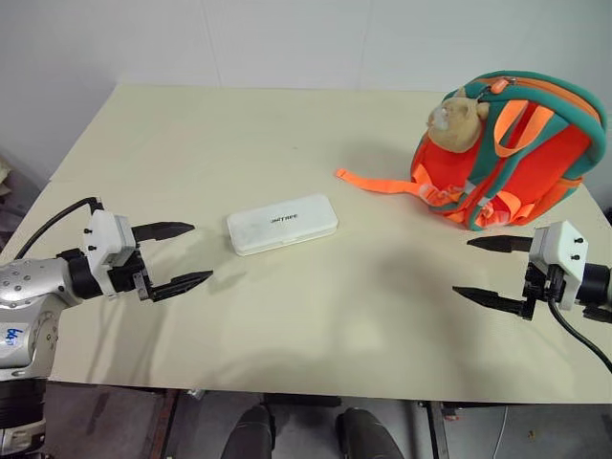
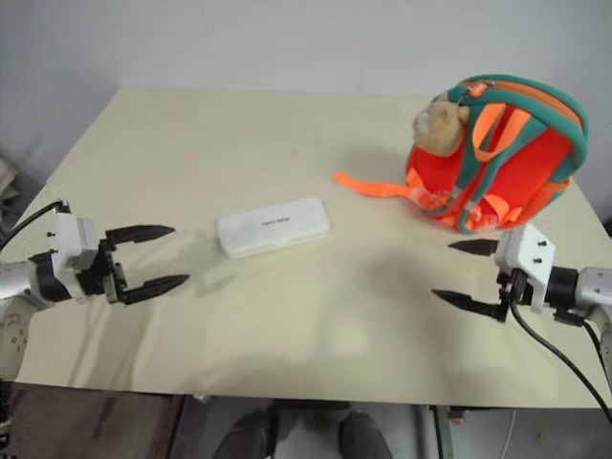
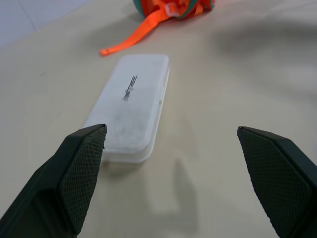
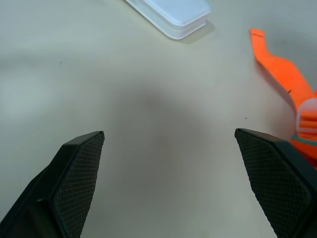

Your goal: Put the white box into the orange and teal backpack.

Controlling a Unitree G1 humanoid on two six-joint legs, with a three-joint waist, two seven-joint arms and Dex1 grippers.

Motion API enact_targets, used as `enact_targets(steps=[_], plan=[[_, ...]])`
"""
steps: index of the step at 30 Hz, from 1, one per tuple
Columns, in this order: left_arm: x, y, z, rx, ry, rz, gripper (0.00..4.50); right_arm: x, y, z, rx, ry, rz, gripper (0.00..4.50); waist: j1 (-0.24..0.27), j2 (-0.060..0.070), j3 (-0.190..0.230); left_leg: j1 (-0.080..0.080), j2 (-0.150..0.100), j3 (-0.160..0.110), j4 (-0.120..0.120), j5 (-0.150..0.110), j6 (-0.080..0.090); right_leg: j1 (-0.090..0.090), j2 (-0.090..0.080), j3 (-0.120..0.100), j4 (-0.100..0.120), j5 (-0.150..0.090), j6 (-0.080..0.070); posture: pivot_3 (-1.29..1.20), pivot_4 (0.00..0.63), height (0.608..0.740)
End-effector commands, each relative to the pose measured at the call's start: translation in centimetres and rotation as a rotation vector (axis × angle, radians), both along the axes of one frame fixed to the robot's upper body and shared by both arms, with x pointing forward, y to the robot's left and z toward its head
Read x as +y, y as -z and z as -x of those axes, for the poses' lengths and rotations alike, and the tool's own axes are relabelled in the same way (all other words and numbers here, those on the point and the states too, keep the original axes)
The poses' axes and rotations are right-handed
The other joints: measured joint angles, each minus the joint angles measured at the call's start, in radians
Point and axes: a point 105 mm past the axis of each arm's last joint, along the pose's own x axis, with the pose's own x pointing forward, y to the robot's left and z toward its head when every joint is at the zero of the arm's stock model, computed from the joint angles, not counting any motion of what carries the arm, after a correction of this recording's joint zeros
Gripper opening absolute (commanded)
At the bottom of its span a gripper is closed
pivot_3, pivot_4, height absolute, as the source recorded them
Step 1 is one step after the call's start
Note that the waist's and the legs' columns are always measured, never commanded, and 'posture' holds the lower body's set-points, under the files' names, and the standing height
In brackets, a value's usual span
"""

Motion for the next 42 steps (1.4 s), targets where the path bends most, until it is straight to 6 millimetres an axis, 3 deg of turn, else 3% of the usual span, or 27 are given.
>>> enact_targets(steps=[1, 6, 8, 10, 13, 18, 20, 23, 26, 31, 42], plan=[[-0.6, -0.8, 0.1, -0.028, 0.024, 0.014, 4.5, -0.1, -1.5, 0.0, -0.048, -0.008, 0.006, 4.48, -0.002, 0.0, 0.0, 0.0, 0.0, 0.0, 0.0, 0.0, 0.0, 0.0, 0.0, 0.0, 0.0, 0.0, 0.0, 0.0, 0.15, 0.74], [-1.0, -0.6, 0.1, -0.027, 0.022, 0.027, 4.5, 0.2, -0.8, -1.4, -0.062, -0.002, -0.025, 4.48, -0.001, 0.0, 0.0, 0.0, 0.001, 0.0, 0.0, 0.0, 0.0, 0.0, 0.0, 0.0, 0.0, 0.0, 0.0, 0.0, 0.15, 0.74], [-0.5, -0.6, -0.1, -0.04, -0.01, 0.013, 4.5, 1.7, -0.5, -2.5, -0.067, -0.033, -0.057, 4.48, -0.004, 0.0, 0.0, 0.0, 0.001, 0.0, 0.0, 0.0, 0.0, 0.0, 0.0, 0.0, 0.0, 0.0, 0.0, 0.0, 0.15, 0.74], [0.2, -1.1, -0.6, -0.065, -0.06, 0.026, 4.12, 3.2, -0.4, -3.5, -0.075, -0.057, -0.093, 4.31, -0.007, 0.0, 0.0, 0.0, 0.002, 0.0, 0.0, 0.0, 0.0, -0.001, 0.001, 0.0, 0.001, 0.0, 0.0, 0.0, 0.15, 0.74], [1.2, -1.3, -0.9, -0.07, -0.119, 0.018, 3.33, 5.5, 0.1, -4.9, -0.08, -0.088, -0.115, 3.56, -0.008, 0.0, 0.0, 0.0, 0.002, 0.0, 0.0, 0.001, -0.001, -0.001, 0.001, 0.0, 0.001, 0.0, 0.0, 0.0, 0.15, 0.74], [2.9, -1.1, -2.3, -0.056, -0.26, 0.033, 1.74, 8.6, 0.7, -7.5, -0.086, -0.088, -0.151, 1.78, -0.016, 0.0, 0.0, 0.0, 0.001, 0.0, 0.0, 0.001, -0.001, -0.002, 0.0, 0.0, 0.001, 0.0, 0.0, 0.0, 0.15, 0.74], [4.0, -0.1, -3.3, -0.002, -0.371, 0.048, 1.11, 10.4, 0.8, -8.9, -0.078, -0.099, -0.173, 1.1, -0.02, 0.0, 0.0, 0.0, 0.001, -0.001, 0.0, 0.001, -0.001, -0.002, 0.0, -0.001, 0.001, 0.0, 0.0, 0.0, 0.15, 0.74], [3.1, 2.0, -3.2, 0.078, -0.397, 0.078, 0.15, 11.8, 0.5, -11.2, -0.104, -0.094, -0.182, 0.05, -0.028, 0.0, 0.0, 0.0, 0.001, -0.001, 0.0, 0.002, -0.002, -0.003, 0.0, 0.0, 0.004, 0.0, 0.0, 0.0, 0.15, 0.74], [2.6, 3.7, -3.4, 0.119, -0.463, 0.092, 0.04, 12.8, 0.3, -12.8, -0.098, -0.083, -0.206, 0.01, -0.03, 0.0, 0.0, 0.0, 0.001, -0.001, 0.0, 0.003, -0.003, -0.004, 0.0, 0.001, 0.005, 0.0, 0.0, 0.0, 0.15, 0.74], [2.2, 5.3, -3.9, 0.151, -0.591, 0.112, 0.04, 14.4, 2.2, -14.8, -0.103, -0.046, -0.117, 0.01, -0.03, 0.0, 0.0, 0.0, 0.002, -0.001, 0.0, 0.004, -0.006, -0.005, 0.0, -0.002, 0.007, 0.0, -0.001, 0.0, 0.15, 0.74], [0.2, 5.6, -4.8, 0.155, -0.599, 0.122, 0.04, 18.9, 2.6, -16.7, -0.116, 0.012, -0.122, 0.01, -0.054, 0.0, 0.0, 0.001, 0.001, -0.002, 0.002, 0.007, -0.007, -0.005, 0.001, -0.002, 0.015, 0.0, -0.001, 0.0, 0.15, 0.74]])
